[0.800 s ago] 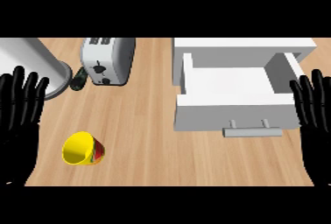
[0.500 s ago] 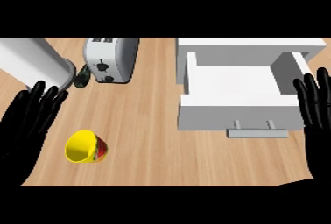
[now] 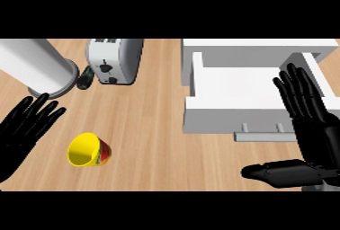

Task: Pick up the cup, place it into the drawer and close the drawer

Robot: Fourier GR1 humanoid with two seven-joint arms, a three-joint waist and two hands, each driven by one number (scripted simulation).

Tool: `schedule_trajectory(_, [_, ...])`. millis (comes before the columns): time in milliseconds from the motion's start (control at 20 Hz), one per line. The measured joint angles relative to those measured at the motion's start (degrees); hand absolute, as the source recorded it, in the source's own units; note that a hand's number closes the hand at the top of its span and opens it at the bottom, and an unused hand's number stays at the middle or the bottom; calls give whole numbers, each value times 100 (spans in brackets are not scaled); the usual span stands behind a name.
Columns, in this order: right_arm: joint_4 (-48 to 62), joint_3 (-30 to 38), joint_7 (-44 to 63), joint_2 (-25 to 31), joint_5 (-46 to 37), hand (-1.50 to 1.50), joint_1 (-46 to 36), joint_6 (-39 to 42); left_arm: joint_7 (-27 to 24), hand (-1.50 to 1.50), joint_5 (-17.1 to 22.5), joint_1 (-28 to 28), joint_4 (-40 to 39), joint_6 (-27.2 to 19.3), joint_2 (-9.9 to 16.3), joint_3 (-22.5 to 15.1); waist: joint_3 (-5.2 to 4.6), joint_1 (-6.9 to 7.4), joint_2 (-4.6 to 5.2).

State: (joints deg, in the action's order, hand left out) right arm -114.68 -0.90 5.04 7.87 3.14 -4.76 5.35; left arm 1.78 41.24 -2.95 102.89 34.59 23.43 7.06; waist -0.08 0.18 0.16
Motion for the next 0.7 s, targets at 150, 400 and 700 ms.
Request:
schedule_trajectory(150, [155,96,103,36,95,-150,-180,75,-106,-150,-212,111,-532,310,-6,113,4,-10,-6])
schedule_trajectory(400, [328,262,32,114,193,-150,-341,214,-477,-150,-811,596,-1725,716,-47,279,5,-34,-6])
schedule_trajectory(700, [536,363,-25,137,159,-150,-588,255,-1457,-150,-1994,737,-2864,1044,-217,392,5,-35,-7])
